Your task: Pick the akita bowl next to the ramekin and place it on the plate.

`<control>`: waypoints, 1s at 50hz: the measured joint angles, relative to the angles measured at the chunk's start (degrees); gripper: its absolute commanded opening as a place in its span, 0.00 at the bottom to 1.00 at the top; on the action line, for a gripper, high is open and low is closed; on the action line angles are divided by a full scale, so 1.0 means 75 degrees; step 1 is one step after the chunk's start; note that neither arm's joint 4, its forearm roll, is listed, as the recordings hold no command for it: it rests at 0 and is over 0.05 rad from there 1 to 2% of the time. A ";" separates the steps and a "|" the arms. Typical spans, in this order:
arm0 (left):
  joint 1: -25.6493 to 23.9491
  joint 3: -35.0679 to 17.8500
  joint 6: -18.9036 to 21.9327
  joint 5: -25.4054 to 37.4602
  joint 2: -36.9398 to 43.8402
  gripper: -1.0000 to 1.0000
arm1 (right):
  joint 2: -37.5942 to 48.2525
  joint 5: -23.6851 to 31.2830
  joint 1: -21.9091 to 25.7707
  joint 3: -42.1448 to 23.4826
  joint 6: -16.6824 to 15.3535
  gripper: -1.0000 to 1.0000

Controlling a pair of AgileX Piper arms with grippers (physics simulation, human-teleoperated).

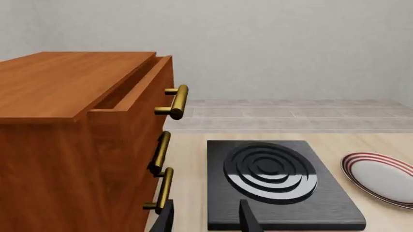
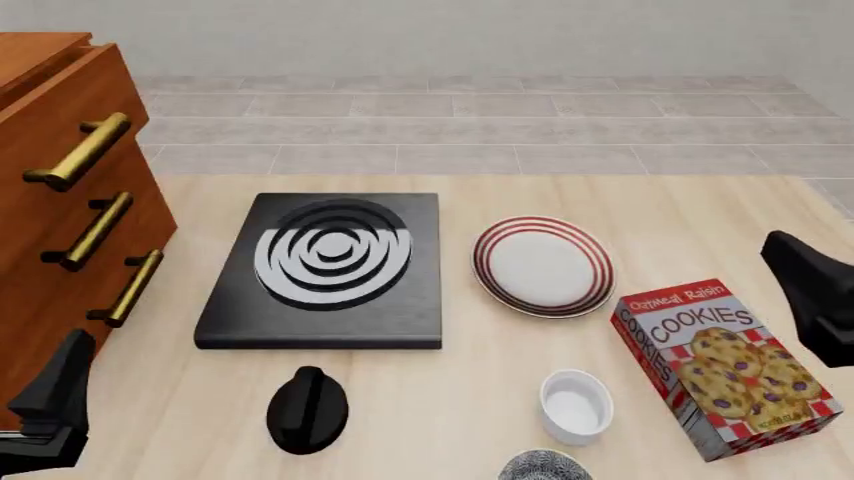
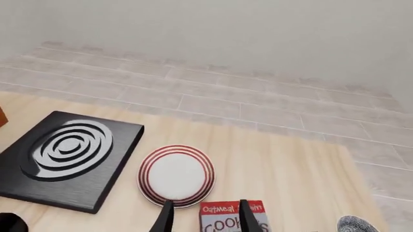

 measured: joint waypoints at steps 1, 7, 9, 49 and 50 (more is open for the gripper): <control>0.0000 0.0000 0.0000 0.0000 0.0000 1.00 | 0.0057 0.0021 0.0038 -0.0025 0.0003 1.00; 0.0000 0.0000 0.0000 0.0000 0.0000 1.00 | 0.0373 0.0183 0.0267 -0.0193 0.0044 1.00; 0.0000 0.0000 0.0000 0.0000 0.0000 1.00 | 0.0457 0.0242 0.0334 -0.0249 0.0058 1.00; 0.0000 0.0000 0.0000 0.0000 0.0000 1.00 | 0.1049 0.1877 0.1816 -0.0883 0.0712 1.00; 0.0000 0.0000 0.0000 0.0000 0.0000 1.00 | 0.1054 0.1901 0.1856 -0.0869 0.0740 1.00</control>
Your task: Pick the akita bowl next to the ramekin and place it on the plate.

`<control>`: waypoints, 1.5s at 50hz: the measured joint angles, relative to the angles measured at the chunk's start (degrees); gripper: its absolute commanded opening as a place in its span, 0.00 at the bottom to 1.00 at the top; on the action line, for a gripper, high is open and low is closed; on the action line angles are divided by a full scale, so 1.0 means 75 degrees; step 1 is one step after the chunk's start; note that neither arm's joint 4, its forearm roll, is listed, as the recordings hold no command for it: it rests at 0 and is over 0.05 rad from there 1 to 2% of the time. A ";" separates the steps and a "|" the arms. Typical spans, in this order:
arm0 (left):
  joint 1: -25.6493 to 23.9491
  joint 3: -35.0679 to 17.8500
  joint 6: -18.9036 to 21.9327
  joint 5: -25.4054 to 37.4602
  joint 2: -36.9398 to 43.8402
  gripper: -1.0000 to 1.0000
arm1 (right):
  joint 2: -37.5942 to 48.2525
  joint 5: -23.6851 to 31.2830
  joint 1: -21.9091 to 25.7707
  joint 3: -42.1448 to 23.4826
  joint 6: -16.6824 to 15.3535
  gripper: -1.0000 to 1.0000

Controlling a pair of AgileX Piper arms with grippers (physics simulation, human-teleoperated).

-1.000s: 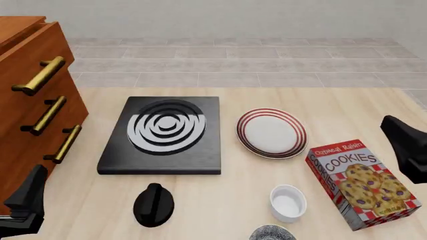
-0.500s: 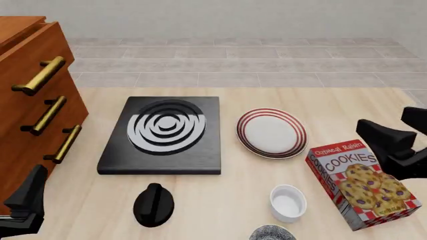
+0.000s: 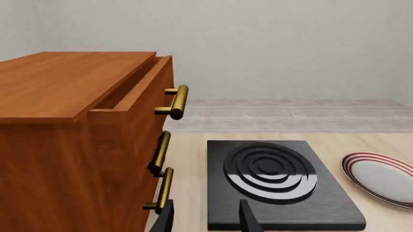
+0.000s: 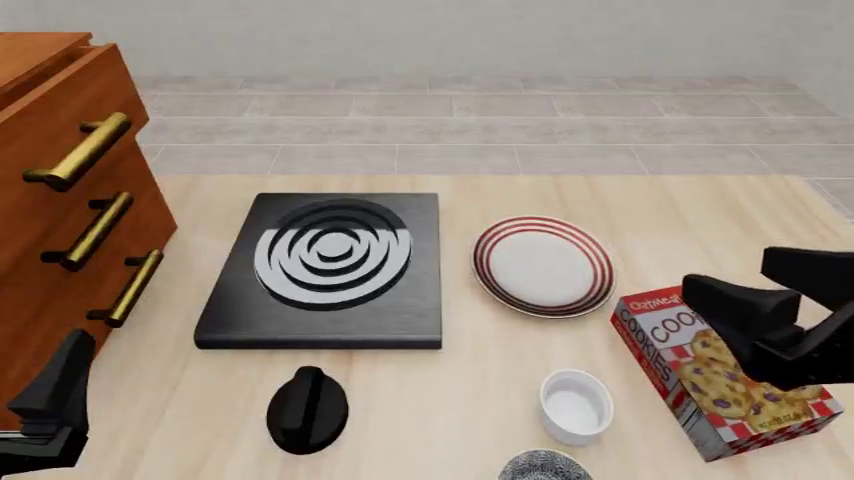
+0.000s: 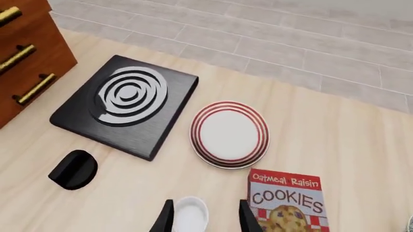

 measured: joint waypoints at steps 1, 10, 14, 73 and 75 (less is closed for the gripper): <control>0.0000 0.0000 0.0000 0.0000 0.0000 1.00 | 0.0003 0.0024 0.0035 0.0013 0.0024 1.00; 0.0000 0.0000 0.0000 0.0000 0.0000 1.00 | 0.0011 0.0181 0.0304 0.0189 0.0234 1.00; 0.0000 0.0000 0.0000 0.0000 0.0000 1.00 | -0.0039 0.0273 0.0416 0.0291 0.0344 1.00; 0.0000 0.0000 0.0000 0.0000 0.0000 1.00 | -0.0324 0.0260 0.1413 0.1975 0.1936 1.00; 0.0000 0.0000 0.0000 0.0000 0.0000 1.00 | -0.0283 0.0207 0.1445 0.2004 0.2001 1.00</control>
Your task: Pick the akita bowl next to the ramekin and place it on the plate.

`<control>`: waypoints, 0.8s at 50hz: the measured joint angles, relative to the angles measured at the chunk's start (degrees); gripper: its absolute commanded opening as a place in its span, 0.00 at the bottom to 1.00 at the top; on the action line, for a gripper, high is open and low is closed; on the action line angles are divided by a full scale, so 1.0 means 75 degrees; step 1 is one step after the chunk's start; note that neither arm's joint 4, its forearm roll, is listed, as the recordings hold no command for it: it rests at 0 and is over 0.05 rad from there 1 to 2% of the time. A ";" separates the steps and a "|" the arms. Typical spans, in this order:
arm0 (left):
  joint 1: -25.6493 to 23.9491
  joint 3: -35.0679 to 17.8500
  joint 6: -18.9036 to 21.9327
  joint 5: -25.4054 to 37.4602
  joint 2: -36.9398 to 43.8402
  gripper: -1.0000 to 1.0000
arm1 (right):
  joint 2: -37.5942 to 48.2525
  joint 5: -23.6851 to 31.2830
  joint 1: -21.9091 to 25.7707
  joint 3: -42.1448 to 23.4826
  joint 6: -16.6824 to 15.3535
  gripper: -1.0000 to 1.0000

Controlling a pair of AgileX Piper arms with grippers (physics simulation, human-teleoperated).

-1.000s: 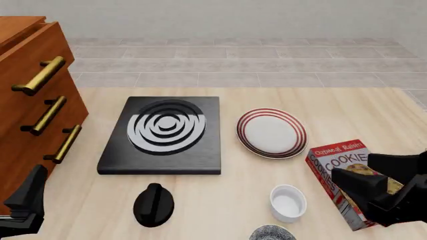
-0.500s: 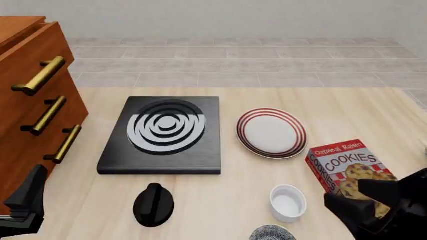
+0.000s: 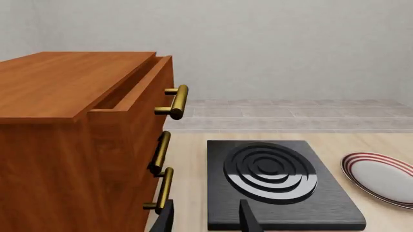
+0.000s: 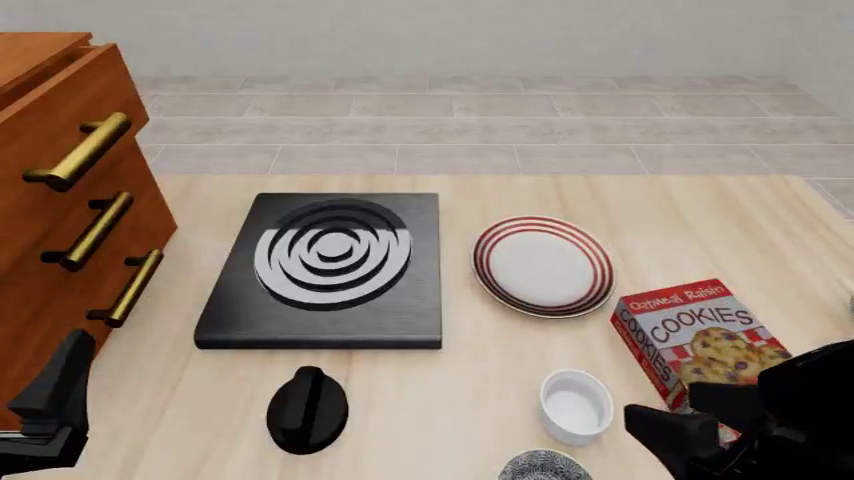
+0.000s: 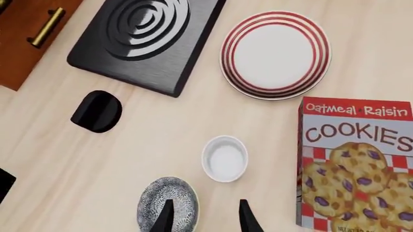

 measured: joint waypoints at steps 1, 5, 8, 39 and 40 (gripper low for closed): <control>0.0000 0.0000 0.0000 0.0000 0.0000 1.00 | 0.0021 -0.0029 0.0019 0.0016 0.0036 1.00; 0.0000 0.0000 0.0000 0.0000 0.0000 1.00 | 0.0097 -0.0133 0.0092 0.0080 0.0182 1.00; 0.0000 0.0000 0.0000 0.0000 0.0000 1.00 | 0.0150 -0.0206 0.0132 0.0126 0.0258 1.00; 0.0000 0.0000 0.0000 0.0000 0.0000 1.00 | 0.0610 -0.0671 0.0640 0.0547 0.0782 1.00; 0.0000 0.0000 0.0000 0.0000 0.0000 1.00 | 0.0618 -0.0676 0.0662 0.0562 0.0801 1.00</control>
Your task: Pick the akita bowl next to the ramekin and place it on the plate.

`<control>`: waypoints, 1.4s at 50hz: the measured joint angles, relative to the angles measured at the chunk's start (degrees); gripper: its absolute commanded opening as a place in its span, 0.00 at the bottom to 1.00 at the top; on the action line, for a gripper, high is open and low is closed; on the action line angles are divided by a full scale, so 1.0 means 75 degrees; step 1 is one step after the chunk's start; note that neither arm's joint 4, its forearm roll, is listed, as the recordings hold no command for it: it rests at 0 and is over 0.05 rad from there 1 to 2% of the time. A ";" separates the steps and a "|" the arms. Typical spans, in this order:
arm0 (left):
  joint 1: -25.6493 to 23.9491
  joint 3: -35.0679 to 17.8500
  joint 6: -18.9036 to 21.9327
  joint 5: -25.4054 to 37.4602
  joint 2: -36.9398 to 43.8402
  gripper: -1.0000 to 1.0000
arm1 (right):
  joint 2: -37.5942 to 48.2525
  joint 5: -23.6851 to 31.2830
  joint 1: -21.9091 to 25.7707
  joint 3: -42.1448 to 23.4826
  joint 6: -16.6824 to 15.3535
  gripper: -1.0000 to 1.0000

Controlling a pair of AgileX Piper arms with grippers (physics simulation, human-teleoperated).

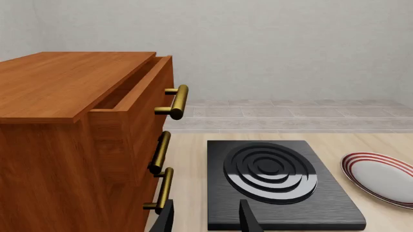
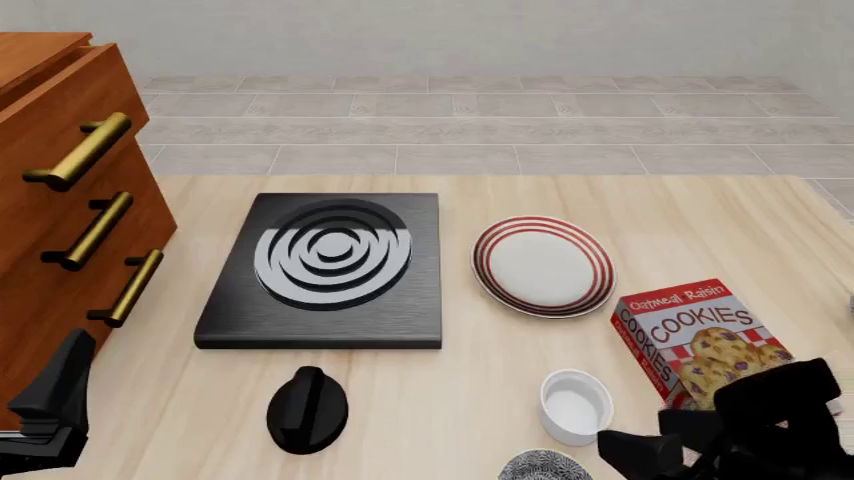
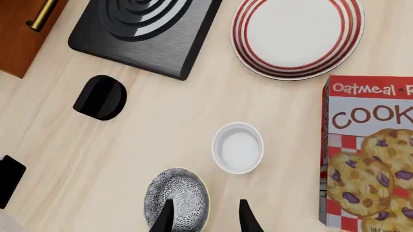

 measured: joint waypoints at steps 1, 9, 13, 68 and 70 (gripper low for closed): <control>0.0000 0.0000 0.0000 0.0000 0.0000 1.00 | 0.0007 -0.0006 0.0022 0.0016 0.0019 1.00; 0.0000 0.0000 0.0000 0.0000 0.0000 1.00 | 0.0048 -0.0071 0.0164 0.0169 0.0154 1.00; 0.0000 0.0000 0.0000 0.0000 0.0000 1.00 | 0.0070 -0.0106 0.0215 0.0234 0.0204 1.00; 0.0000 0.0000 0.0000 0.0000 0.0000 1.00 | 0.1558 -0.1401 0.0401 0.0610 0.0046 1.00; 0.0000 0.0000 0.0000 0.0000 0.0000 1.00 | 0.1638 -0.1499 0.0422 0.0648 0.0063 1.00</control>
